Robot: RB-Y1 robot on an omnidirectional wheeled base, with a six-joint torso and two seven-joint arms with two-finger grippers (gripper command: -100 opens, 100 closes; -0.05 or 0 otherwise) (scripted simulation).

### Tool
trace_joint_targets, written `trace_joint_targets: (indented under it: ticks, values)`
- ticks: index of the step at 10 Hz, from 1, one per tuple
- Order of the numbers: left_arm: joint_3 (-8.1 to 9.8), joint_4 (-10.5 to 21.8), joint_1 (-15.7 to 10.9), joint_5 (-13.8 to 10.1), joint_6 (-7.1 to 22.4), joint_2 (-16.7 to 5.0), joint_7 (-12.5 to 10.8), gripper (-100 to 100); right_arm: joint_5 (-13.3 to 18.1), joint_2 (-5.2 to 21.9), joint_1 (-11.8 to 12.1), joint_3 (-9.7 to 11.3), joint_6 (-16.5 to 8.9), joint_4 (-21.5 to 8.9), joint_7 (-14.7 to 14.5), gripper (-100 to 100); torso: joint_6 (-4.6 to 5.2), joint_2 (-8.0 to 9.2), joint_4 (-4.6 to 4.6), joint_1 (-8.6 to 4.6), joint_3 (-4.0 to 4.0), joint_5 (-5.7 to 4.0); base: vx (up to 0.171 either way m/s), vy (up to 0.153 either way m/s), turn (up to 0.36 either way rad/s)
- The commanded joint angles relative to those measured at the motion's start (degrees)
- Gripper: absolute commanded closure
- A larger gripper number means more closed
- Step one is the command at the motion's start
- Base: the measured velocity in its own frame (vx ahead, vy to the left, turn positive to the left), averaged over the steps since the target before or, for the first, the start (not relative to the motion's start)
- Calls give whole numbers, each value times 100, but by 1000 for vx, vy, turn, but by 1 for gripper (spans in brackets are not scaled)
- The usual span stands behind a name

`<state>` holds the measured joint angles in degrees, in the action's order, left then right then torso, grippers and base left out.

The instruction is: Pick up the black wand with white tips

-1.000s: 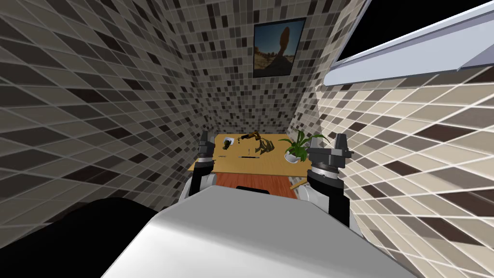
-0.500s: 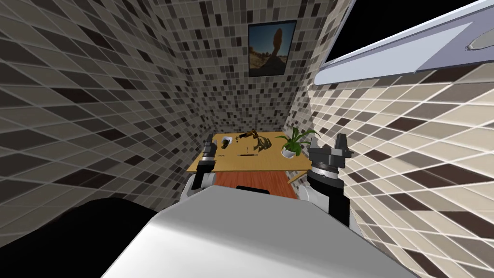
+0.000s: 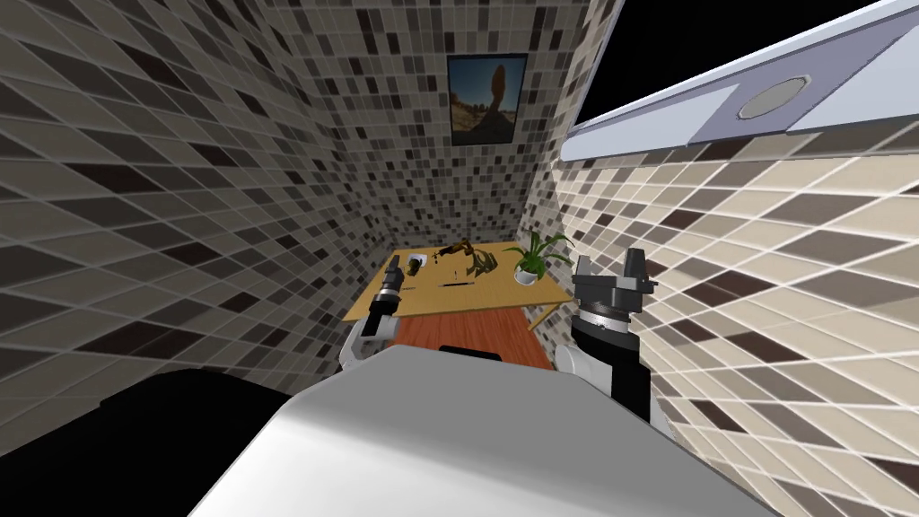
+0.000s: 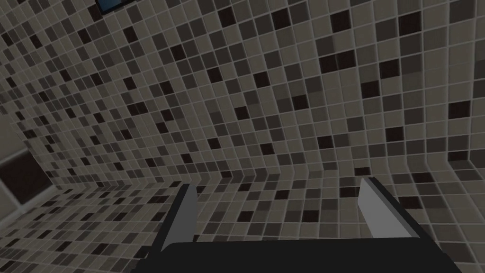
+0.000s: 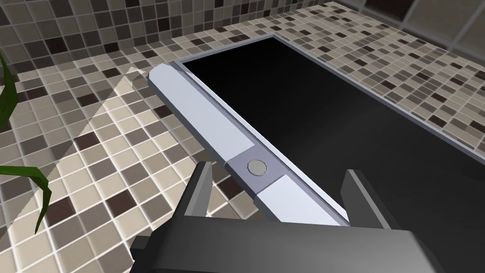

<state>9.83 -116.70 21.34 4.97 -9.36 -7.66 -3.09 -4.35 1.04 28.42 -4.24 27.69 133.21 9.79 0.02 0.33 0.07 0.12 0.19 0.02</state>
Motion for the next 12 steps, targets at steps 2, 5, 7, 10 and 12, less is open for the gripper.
trace_joint_targets:
  ticks: [2, 5, 7, 10, 12]
  values:
    - [121, 365, -130, -2, 348, -116, -108, -100, 0, 0, 0, 0, 0, 0, 0, 0, 0, 5, 1, 7, 3, 2, -91, 32, -165]
    - [340, 889, -436, -22, 810, -321, -265, -100, 0, 0, 1, -1, 0, 0, 0, 0, -3, -16, -3, -3, -8, 0, -55, 2, -138]
    - [458, 1205, -601, -35, 1047, -426, -346, -100, 0, 0, 1, -1, 0, 0, 0, 0, -4, -15, -3, -4, -8, 0, -59, 5, -168]
    - [580, 1700, -771, -49, 1298, -532, -428, -100, 0, 0, 1, 0, 0, 0, 0, 0, 1, -19, -3, 0, -10, 0, -45, 10, -141]
    - [706, 2029, -947, -65, 1549, -638, -511, -100, 0, 0, 1, 0, 0, 0, 0, 0, 0, -19, -3, -2, -10, 0, -45, 5, -161]
